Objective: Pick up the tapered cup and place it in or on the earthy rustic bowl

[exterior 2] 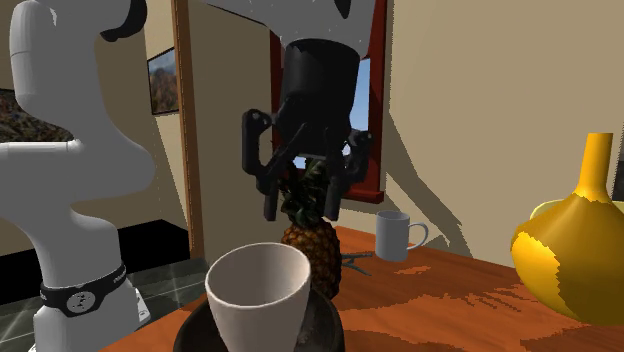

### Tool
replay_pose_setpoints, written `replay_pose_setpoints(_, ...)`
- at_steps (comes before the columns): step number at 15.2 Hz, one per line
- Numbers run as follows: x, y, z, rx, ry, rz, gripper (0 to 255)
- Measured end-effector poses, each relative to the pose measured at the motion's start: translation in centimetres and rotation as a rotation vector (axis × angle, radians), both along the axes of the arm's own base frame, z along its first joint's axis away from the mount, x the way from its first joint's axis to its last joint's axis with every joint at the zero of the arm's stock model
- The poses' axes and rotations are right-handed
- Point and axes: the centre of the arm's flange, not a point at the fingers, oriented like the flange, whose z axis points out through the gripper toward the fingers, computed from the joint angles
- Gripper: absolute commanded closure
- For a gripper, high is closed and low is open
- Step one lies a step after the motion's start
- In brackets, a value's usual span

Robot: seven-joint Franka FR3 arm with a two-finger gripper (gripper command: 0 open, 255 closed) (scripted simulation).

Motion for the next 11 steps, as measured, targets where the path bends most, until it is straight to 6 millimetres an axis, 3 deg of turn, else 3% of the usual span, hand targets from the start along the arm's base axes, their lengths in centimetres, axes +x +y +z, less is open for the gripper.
replay_pose_setpoints(4, 0.0, 0.0, 0.0, 0.000, 0.000, 0.000, 0)
replay_pose_setpoints(8, 0.2, 0.5, 3.9, 0.001, -0.001, 0.000, 0)
replay_pose_setpoints(11, 0.2, 0.6, 4.9, 0.000, -0.001, 0.000, 0)
